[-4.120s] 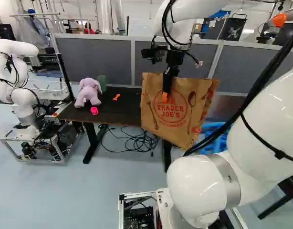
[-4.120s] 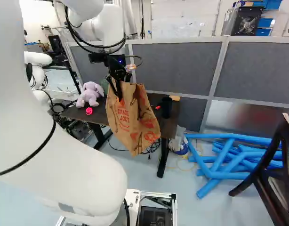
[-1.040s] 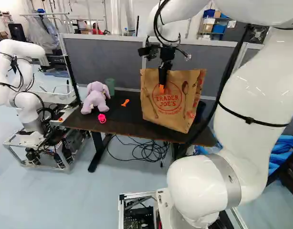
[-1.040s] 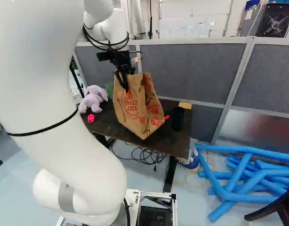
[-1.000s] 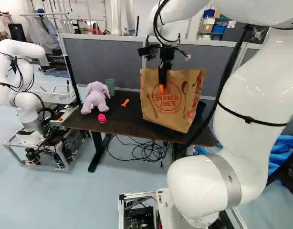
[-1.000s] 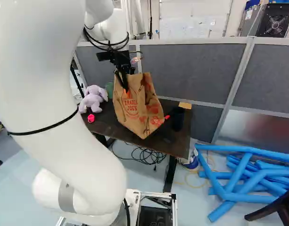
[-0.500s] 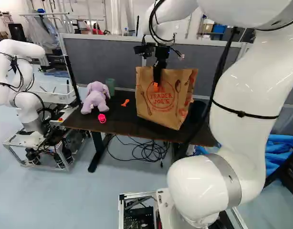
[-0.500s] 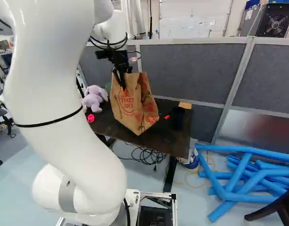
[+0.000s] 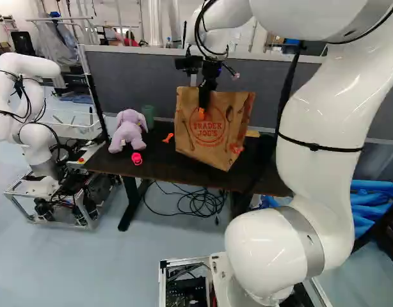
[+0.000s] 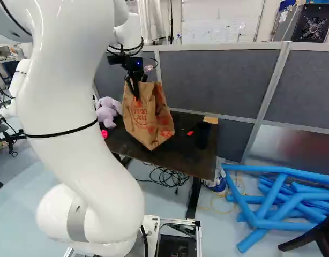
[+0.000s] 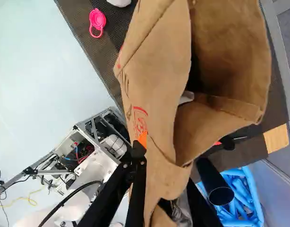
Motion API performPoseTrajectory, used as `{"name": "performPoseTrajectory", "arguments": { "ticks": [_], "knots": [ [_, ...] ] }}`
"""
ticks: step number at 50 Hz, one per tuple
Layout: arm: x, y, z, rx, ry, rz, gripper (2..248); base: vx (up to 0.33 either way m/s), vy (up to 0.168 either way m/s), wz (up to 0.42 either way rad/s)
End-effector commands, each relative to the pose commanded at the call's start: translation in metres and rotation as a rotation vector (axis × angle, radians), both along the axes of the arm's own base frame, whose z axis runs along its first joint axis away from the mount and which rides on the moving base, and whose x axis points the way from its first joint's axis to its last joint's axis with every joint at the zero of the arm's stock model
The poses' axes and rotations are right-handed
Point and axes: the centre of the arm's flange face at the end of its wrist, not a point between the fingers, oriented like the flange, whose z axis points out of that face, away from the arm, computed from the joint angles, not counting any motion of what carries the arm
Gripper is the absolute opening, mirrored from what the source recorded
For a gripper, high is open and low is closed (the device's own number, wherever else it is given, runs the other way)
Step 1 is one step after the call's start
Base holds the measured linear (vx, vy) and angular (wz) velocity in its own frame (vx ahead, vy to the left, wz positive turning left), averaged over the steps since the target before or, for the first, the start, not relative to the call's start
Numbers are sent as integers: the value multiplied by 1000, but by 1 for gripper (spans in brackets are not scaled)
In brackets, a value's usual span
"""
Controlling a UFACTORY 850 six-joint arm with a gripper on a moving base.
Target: Pick up the bag on the ground and place it on the table
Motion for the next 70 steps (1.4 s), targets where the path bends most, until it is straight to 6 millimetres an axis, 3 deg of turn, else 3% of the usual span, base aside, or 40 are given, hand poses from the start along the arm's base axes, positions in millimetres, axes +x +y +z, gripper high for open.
{"name": "performPoseTrajectory", "arguments": {
  "ticks": [25, 56, 70],
  "knots": [
    [29, 1, -36, -4, 48, -2, 21, 0, 0, 0],
    [85, 2, -84, -6, 31, -14, 21, 0, 0, 0],
    [92, 2, -90, -6, 33, -15, 21, 0, 0, 0]
  ]
}}
